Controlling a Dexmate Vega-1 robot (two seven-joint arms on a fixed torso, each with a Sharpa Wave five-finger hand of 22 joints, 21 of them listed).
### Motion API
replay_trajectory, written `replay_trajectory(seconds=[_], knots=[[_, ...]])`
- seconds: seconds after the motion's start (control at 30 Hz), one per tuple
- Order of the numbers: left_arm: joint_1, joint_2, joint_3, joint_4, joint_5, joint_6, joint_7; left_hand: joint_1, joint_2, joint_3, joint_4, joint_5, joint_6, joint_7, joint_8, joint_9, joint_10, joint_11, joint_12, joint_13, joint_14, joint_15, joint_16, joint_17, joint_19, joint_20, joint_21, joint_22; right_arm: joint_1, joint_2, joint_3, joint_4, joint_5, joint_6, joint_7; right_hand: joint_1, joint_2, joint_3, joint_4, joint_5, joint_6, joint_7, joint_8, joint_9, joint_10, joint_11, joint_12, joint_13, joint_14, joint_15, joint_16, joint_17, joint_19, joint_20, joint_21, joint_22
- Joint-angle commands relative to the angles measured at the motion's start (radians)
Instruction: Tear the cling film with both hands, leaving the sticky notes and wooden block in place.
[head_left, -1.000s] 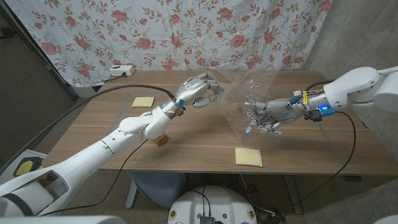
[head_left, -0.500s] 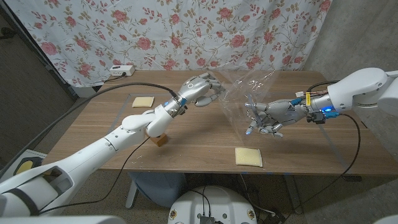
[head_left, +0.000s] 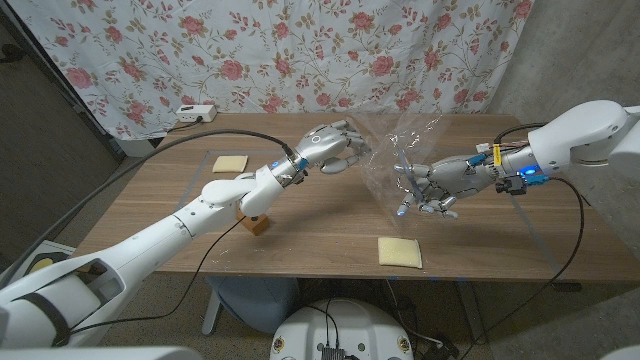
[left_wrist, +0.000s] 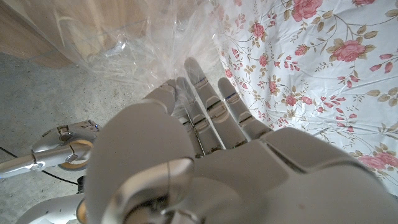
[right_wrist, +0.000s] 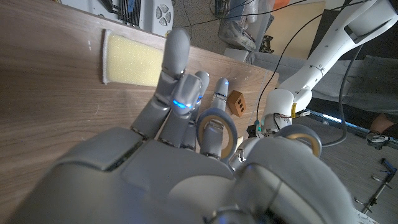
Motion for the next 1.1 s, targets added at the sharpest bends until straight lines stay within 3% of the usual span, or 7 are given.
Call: replay_trajectory(seconds=[0.03,0.43,0.7,0.83,1.1], knots=[[-0.001,0.01,0.008,-0.008,0.024,0.0,0.008,-0.008,-0.001,0.007,0.002,-0.002,0.007,-0.002,-0.006,0.003,0.006,0.003,0.0,0.002,0.005,0.001,-0.003,0.004,-0.002,-0.006,0.004,0.002,0.127,-0.038,-0.139,0.029,0.017,0.008,0.0,-0.004,-0.013,-0.005,0.004,0.003,-0.131,0.129,0.003,0.003,0.135,-0.122,0.0,-0.005,-0.036,-0.064,-0.004,0.002,0.02,-0.065,-0.007,0.003],[-0.001,0.016,0.009,-0.001,0.029,-0.01,0.027,-0.009,-0.001,0.008,0.002,-0.002,0.008,0.002,-0.009,0.002,0.007,0.002,0.001,0.006,0.006,0.001,-0.003,0.005,-0.003,-0.007,0.005,0.002,0.257,-0.059,-0.286,0.041,0.031,0.006,-0.004,-0.02,-0.016,-0.001,0.007,0.012,-0.133,0.133,0.004,0.003,0.132,-0.12,0.002,-0.005,-0.036,-0.065,-0.003,0.002,0.021,-0.065,-0.006,0.006],[0.008,0.026,0.007,-0.007,0.029,-0.012,0.027,-0.01,-0.001,0.009,0.001,-0.002,0.01,-0.002,-0.01,0.003,0.008,0.003,0.0,0.006,0.007,0.001,-0.003,0.006,-0.004,-0.009,0.006,0.002,0.314,-0.066,-0.344,0.035,0.038,-0.003,-0.007,-0.024,-0.013,0.002,0.007,0.016,-0.136,0.13,0.004,0.003,0.132,-0.118,0.003,-0.007,-0.036,-0.064,-0.002,0.002,0.022,-0.065,-0.008,0.005],[0.018,0.029,0.001,-0.014,0.026,0.0,0.026,-0.01,-0.001,0.009,0.001,-0.002,0.007,-0.002,-0.011,0.005,0.008,0.002,-0.001,0.005,0.006,0.002,-0.004,0.006,-0.004,-0.009,0.006,0.002,0.32,-0.078,-0.352,0.035,0.047,0.009,-0.012,-0.025,-0.012,0.002,0.006,0.017,-0.136,0.131,0.004,0.003,0.137,-0.119,0.001,-0.013,-0.035,-0.065,-0.002,0.002,0.022,-0.065,-0.01,0.004],[0.023,0.033,-0.005,-0.013,0.02,0.01,0.017,-0.011,-0.001,0.01,0.0,-0.002,0.012,-0.003,-0.012,0.004,0.01,0.003,-0.001,0.006,0.007,0.001,-0.004,0.006,-0.005,-0.009,0.007,0.002,0.265,-0.14,-0.309,0.031,0.098,0.057,-0.05,-0.027,-0.008,0.003,0.005,0.02,-0.137,0.131,0.005,0.003,0.138,-0.118,0.005,-0.011,-0.035,-0.065,-0.002,0.002,0.023,-0.065,-0.01,0.005]])
